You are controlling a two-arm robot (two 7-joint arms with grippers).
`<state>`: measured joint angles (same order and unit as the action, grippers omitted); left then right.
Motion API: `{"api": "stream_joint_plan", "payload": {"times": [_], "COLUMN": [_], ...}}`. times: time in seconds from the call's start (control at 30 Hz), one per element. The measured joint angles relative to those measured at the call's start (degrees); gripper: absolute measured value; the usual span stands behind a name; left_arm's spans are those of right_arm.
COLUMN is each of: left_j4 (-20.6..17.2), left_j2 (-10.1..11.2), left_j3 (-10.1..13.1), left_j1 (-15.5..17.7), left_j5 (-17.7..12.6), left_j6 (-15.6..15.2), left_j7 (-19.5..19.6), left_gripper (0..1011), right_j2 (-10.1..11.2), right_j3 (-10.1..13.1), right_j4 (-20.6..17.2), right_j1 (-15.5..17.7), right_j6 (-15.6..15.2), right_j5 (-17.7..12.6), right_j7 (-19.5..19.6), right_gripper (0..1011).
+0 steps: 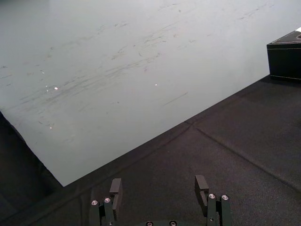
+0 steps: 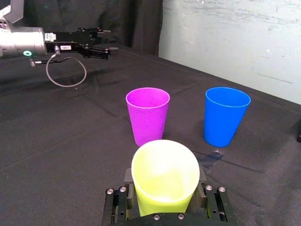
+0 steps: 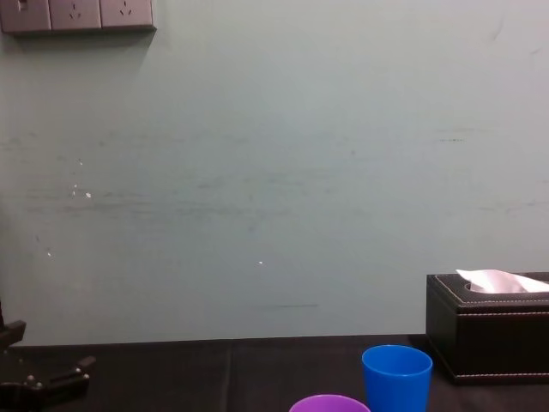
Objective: Stack the three plastic cups sequentially using one hand.
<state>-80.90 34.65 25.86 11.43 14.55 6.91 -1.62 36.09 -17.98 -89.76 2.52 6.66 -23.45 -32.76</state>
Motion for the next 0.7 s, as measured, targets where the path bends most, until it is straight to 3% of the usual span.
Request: {"api": "stream_joint_plan", "payload": {"times": [0.5, 0.7], "left_j4": [0.0, 0.0], "left_j2": [0.0, 0.0], "left_j3": [0.0, 0.0], "left_j1": [0.0, 0.0], "left_j5": [0.0, 0.0], "left_j6": [0.0, 0.0], "left_j7": [0.0, 0.0], "left_gripper": [1010, 1010], "right_j2": [0.1, 0.5], "right_j3": [0.0, 1.4], "right_j4": [-0.1, -2.9], "right_j1": [0.0, 0.8], "right_j6": [0.0, -1.0], "right_j5": [-0.1, 0.1], "right_j7": [-0.1, 1.7], "right_gripper": [736, 736]}}
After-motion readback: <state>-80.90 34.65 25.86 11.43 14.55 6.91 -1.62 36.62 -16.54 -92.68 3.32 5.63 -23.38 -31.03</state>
